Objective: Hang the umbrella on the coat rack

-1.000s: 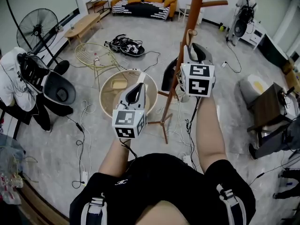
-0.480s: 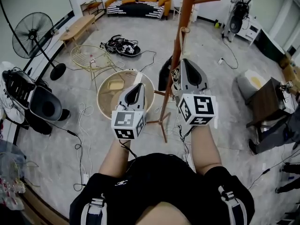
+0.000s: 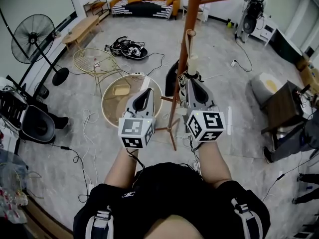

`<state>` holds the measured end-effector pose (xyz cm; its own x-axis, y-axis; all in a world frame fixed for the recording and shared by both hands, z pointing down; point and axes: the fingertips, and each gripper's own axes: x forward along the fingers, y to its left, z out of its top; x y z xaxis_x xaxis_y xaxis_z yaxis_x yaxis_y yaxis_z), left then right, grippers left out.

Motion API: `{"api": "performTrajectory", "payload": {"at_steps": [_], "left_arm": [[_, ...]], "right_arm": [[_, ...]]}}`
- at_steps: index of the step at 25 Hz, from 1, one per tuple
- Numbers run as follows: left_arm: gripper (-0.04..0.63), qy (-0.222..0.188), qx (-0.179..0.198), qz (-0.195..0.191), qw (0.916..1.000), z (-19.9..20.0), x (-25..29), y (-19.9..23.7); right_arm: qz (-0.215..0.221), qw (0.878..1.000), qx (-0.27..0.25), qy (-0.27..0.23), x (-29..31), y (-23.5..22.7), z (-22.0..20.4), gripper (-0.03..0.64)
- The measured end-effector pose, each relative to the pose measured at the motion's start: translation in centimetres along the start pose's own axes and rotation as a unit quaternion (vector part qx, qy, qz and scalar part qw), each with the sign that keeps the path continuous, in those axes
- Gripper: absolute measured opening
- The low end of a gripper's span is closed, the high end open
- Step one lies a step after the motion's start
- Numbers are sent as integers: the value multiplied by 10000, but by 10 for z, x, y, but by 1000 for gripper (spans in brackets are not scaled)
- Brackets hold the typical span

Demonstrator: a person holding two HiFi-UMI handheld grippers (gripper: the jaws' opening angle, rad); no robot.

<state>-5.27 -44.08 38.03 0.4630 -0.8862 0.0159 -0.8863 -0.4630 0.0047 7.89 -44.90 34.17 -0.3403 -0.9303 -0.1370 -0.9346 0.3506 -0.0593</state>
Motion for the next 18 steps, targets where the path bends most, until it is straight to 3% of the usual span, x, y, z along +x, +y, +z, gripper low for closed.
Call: {"api": "performTrajectory", "payload": {"at_steps": [18], "left_arm": [[17, 89, 97, 279, 9995, 12, 24, -27]], "right_arm": [[150, 9998, -119, 109, 3, -37, 5, 15]]}}
